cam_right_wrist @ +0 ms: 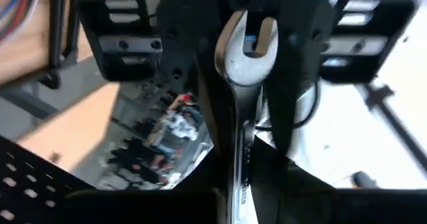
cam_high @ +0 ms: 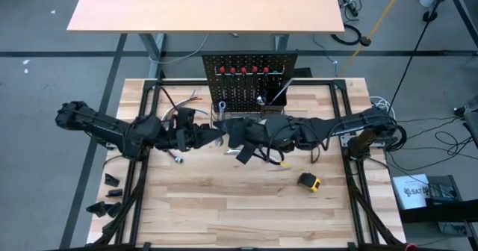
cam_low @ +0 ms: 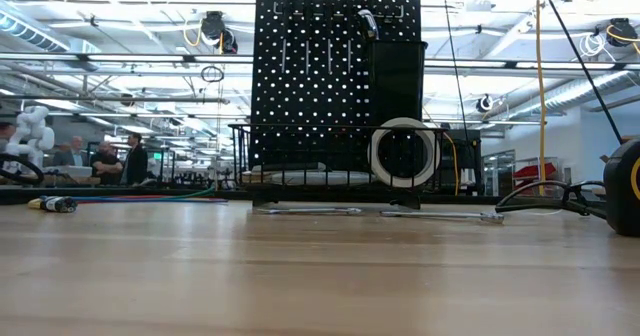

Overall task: Hang tools onto peg board
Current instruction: Put the wrench into the pegboard bin

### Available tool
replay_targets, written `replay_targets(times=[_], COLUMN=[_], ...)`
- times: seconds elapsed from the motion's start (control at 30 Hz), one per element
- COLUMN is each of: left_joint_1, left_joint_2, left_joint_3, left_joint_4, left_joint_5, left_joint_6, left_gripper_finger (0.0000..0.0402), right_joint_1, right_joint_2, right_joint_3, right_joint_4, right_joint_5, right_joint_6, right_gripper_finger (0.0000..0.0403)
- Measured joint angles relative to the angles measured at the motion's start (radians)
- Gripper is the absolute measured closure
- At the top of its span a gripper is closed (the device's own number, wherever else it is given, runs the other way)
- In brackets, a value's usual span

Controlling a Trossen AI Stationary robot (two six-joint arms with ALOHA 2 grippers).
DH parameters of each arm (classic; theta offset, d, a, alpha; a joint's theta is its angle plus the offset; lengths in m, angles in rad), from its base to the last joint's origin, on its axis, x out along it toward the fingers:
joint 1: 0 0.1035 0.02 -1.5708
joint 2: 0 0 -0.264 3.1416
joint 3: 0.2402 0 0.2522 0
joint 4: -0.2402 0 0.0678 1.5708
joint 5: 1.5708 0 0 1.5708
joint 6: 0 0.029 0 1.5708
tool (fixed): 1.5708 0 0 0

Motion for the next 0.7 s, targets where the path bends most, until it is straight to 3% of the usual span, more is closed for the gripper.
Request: replay_targets(times=[0.27,0.43,0.53,0.7], left_joint_1=[0.059,0.1,0.119,0.128], left_joint_2=[-0.053,-0.169,-0.242,-0.355], left_joint_3=[0.001,0.002,0.002,0.002], left_joint_4=[-0.019,-0.235,-0.373,-0.473], left_joint_5=[0.116,0.139,0.096,0.01], left_joint_6=[0.149,0.255,0.31,0.371], left_gripper_finger=[0.0236,0.023,0.0229,0.0229], right_joint_1=[0.008,0.025,0.032,0.032], right_joint_2=[-0.011,-0.037,-0.09,-0.21], right_joint_3=[-0.002,-0.002,-0.002,-0.002], right_joint_4=[0.033,0.01,-0.054,-0.231], right_joint_5=[0.122,0.167,0.169,0.158], right_joint_6=[0.234,0.453,0.637,1.077], right_gripper_finger=[0.038,0.038,0.038,0.038])
